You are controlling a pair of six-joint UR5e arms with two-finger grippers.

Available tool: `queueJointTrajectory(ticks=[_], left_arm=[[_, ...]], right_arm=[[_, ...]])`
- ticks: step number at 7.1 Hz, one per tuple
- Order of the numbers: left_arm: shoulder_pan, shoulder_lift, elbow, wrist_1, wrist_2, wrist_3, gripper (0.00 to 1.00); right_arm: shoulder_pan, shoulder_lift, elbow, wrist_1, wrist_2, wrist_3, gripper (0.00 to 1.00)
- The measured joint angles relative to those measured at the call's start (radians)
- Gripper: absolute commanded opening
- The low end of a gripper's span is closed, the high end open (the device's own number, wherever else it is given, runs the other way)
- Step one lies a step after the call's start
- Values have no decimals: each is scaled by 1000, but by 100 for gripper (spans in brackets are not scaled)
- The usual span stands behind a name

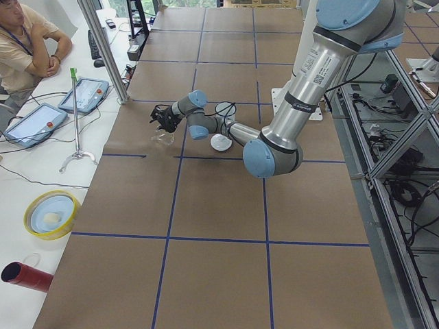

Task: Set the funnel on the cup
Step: 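Move the left gripper to the clear glass funnel and grasp its rim, then lift the glass funnel off the table with the left gripper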

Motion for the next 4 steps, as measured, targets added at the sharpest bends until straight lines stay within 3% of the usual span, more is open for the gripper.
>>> queueJointTrajectory(ticks=[4], left_arm=[[-5, 1, -11, -21, 0, 5, 0]], right_arm=[[0, 0, 0, 0, 0, 0, 100]])
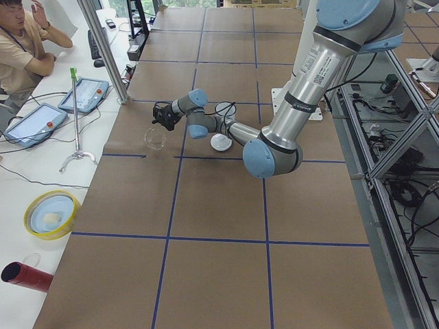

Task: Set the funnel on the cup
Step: 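Lift the glass funnel off the table with the left gripper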

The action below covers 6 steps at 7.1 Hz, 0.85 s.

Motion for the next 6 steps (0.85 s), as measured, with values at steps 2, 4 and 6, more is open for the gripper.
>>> queueJointTrajectory(ticks=[2, 4, 6], left_arm=[[-2, 15, -29, -2, -3, 29, 71], [-20, 99, -88, -82, -68, 204, 77], [-65, 184, -70, -225, -148, 335, 77]], right_arm=[[0, 0, 0, 0, 0, 0, 100], [0, 0, 0, 0, 0, 0, 100], [0, 0, 0, 0, 0, 0, 100]])
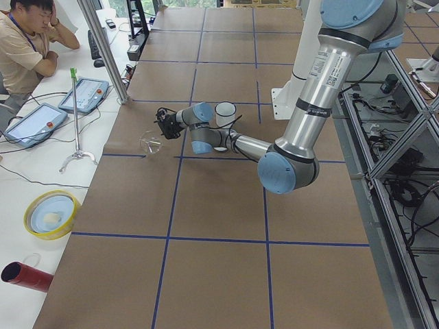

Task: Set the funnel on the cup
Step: 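Lift the glass funnel off the table with the left gripper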

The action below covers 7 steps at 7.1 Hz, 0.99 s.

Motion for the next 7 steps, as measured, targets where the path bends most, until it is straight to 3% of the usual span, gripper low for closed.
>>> queueJointTrajectory(ticks=[2, 6, 7], left_arm=[[-24, -15, 74, -32, -26, 32, 77], [-29, -165, 243, -37, -33, 34, 76], [-28, -183, 267, -37, -33, 33, 62]], right_arm=[[0, 0, 0, 0, 0, 0, 100], [0, 0, 0, 0, 0, 0, 100], [0, 0, 0, 0, 0, 0, 100]])
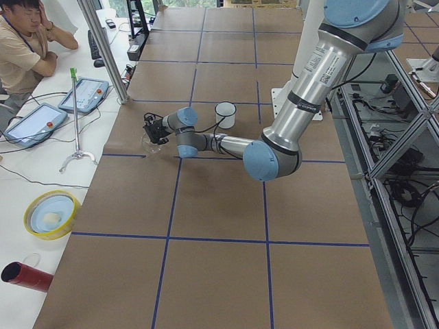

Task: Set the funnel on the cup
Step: 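Lift the glass funnel off the table with the left gripper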

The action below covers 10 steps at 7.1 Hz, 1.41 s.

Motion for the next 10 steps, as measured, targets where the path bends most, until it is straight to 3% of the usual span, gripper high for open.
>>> queueJointTrajectory(ticks=[1, 7, 10], left_arm=[[1, -18, 22, 0, 0, -1, 1], [-13, -36, 36, -2, 1, -4, 0], [-46, -31, -125, 44, -80, -18, 0]], right_arm=[[0, 0, 0, 0, 0, 0, 100], [0, 0, 0, 0, 0, 0, 100], [0, 0, 0, 0, 0, 0, 100]])
